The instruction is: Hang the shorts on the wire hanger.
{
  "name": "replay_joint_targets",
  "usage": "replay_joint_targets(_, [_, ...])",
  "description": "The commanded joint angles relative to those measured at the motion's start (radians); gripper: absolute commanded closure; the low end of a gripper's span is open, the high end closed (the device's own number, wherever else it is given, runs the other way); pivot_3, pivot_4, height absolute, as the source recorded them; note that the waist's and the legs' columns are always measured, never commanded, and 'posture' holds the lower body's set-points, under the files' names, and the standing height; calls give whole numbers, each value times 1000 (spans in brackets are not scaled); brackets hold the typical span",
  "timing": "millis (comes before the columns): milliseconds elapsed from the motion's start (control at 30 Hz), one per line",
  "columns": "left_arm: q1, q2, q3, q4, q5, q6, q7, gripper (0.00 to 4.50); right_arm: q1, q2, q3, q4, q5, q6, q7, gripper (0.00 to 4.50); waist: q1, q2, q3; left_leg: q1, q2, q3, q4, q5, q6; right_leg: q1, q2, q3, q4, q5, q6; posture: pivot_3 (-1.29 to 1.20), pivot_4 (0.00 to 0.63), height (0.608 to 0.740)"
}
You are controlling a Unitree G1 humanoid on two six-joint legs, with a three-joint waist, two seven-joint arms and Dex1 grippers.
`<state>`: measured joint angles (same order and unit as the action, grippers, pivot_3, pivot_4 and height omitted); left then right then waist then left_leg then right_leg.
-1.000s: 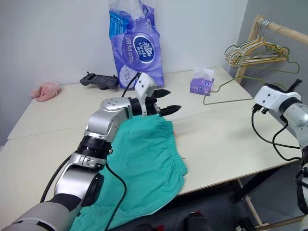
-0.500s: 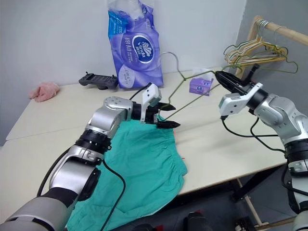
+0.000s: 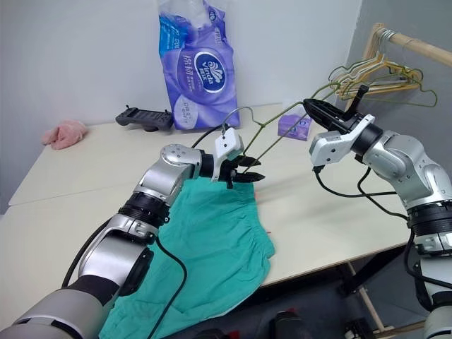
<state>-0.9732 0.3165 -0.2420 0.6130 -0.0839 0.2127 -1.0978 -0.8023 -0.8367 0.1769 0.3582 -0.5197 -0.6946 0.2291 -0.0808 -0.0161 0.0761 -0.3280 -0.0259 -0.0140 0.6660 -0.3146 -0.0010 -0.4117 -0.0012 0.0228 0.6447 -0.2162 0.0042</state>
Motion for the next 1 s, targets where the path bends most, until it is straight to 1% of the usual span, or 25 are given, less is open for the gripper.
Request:
replay_joint_targets(33, [-32,-1,31,-7,-6,-15,14,3664,-8,-10,-27,-4,8,13,7,4500,0,0,0,0,0,0,0,0,0,0,0,0,0,0,0,-65,29,740])
replay_joint_targets(100, [-31,-2,33,-10,-7,-11,15,4272,-2,-10,-27,-7,15,17,19,4500,0,0,0,0,0,0,0,0,0,0,0,0,0,0,0,-66,30,740])
replay_joint_targets(133, [-31,-3,34,-9,-6,-11,15,4480,-1,-10,-26,-9,17,20,26,4500,0,0,0,0,0,0,0,0,0,0,0,0,0,0,0,-66,32,740])
replay_joint_targets(200, [-32,-4,35,-5,0,-18,25,4480,10,-7,-25,-13,38,42,58,4500,-1,0,0,0,0,0,0,0,0,0,0,0,0,0,0,-68,31,740])
replay_joint_targets(300, [-46,-8,33,26,29,-31,80,4480,41,8,-21,-35,121,113,164,4500,-1,0,0,0,0,0,0,0,0,0,0,0,0,0,0,-70,33,740])
replay_joint_targets(367, [-44,-3,24,38,52,-57,97,4480,77,24,-26,-80,235,215,281,4500,-1,0,0,0,0,0,0,0,0,0,0,0,0,0,0,-82,38,740])
replay_joint_targets(400, [-42,1,18,46,67,-76,106,4500,92,22,-25,-106,268,248,328,3996,-1,0,0,0,0,0,0,0,0,0,0,0,0,0,0,-82,38,740])
replay_joint_targets(433, [-38,7,9,54,87,-101,113,4500,105,18,-28,-136,293,274,362,3811,0,0,0,0,0,0,0,0,0,0,0,-1,0,0,0,-85,37,740])
replay_joint_targets(600, [-52,25,2,138,164,-192,192,4500,171,-19,-60,-294,390,422,507,2065,1,0,0,0,1,-2,0,0,0,0,-1,-2,0,0,0,-91,41,740])
replay_joint_targets(700, [-55,37,2,170,190,-240,217,4500,216,-46,-86,-361,404,462,537,998,2,-1,0,0,1,-3,0,0,0,0,-1,-3,0,0,0,-97,39,740])
replay_joint_targets(767, [-52,64,-23,183,236,-306,235,4500,243,-64,-100,-402,418,498,565,302,2,-1,0,0,1,-3,0,0,0,0,-1,-3,0,0,0,-100,39,740])
replay_joint_targets(800, [-51,78,-37,188,264,-343,249,4500,251,-71,-102,-420,425,522,581,23,1,-1,0,0,1,-3,0,0,0,0,-1,-3,0,0,0,-100,37,740])
replay_joint_targets(900, [-50,105,-67,193,323,-422,280,4500,251,-71,-102,-452,433,582,608,23,1,-1,0,0,1,-3,0,0,0,0,-1,-3,0,0,0,-101,35,740])
replay_joint_targets(1000, [-36,121,-80,166,349,-480,289,4500,221,-54,-75,-443,394,615,608,23,3,-1,0,0,1,-3,0,0,0,0,-1,-4,0,0,0,-101,35,740])
